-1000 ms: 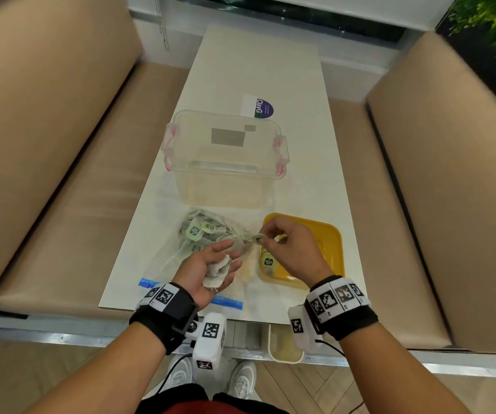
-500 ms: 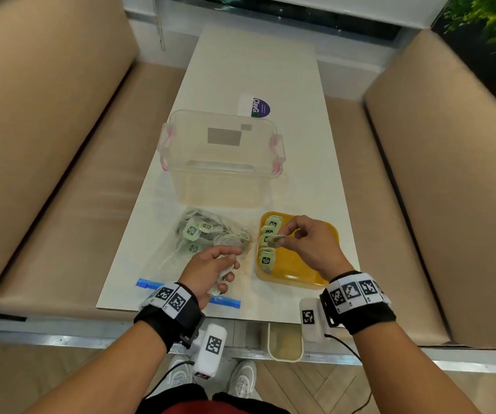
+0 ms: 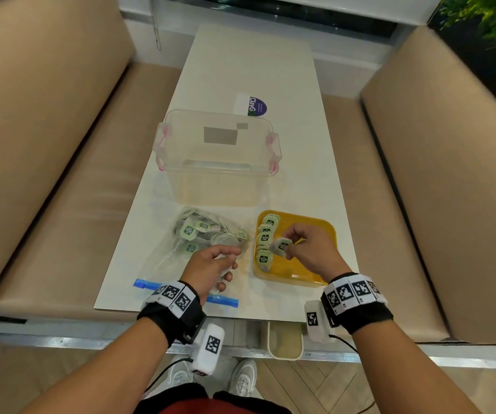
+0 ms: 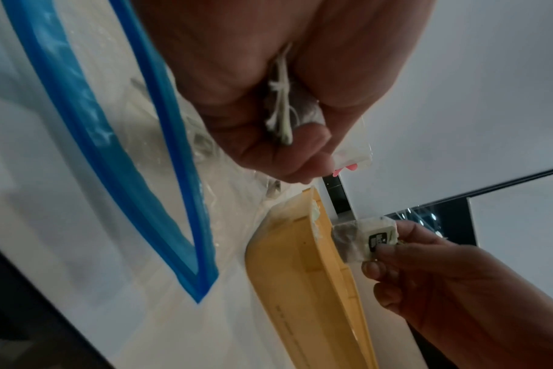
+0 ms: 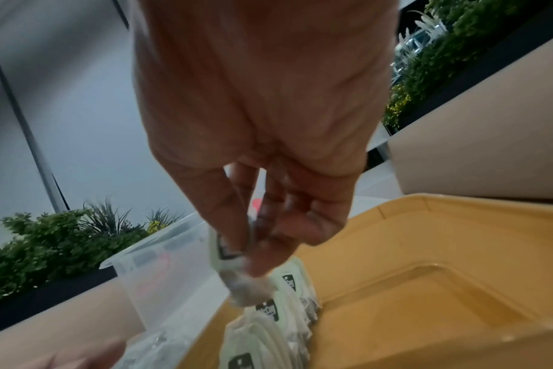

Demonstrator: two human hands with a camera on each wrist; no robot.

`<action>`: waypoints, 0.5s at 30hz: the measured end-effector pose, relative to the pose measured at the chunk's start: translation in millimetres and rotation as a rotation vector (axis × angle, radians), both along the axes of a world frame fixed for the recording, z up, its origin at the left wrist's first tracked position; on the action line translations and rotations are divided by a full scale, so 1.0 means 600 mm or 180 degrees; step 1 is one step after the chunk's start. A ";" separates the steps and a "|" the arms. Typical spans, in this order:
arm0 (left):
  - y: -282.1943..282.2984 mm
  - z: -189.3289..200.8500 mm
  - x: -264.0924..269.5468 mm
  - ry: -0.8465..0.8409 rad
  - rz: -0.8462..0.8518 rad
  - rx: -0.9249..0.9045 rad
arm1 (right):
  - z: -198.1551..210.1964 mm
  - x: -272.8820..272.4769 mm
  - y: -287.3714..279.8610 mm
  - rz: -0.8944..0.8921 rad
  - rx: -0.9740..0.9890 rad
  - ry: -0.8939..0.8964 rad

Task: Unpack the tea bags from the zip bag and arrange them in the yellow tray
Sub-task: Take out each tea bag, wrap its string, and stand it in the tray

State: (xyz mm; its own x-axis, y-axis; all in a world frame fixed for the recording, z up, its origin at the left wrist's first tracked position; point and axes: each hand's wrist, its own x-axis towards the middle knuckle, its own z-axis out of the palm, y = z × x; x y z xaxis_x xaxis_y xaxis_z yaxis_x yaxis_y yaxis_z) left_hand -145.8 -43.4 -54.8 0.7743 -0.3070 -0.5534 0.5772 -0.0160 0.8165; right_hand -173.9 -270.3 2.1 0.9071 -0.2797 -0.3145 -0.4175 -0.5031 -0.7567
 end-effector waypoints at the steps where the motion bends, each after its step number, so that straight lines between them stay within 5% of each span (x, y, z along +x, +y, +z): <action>1: -0.002 -0.001 0.001 -0.0041 -0.0011 0.0050 | 0.000 -0.002 0.002 0.0041 -0.0078 0.0017; 6: -0.018 -0.002 0.001 -0.0232 -0.0101 0.0239 | -0.005 -0.004 0.004 0.0175 -0.0426 0.0108; 15: -0.030 -0.005 0.005 -0.0321 -0.0115 0.0302 | -0.006 -0.011 -0.017 0.0027 0.0360 0.0181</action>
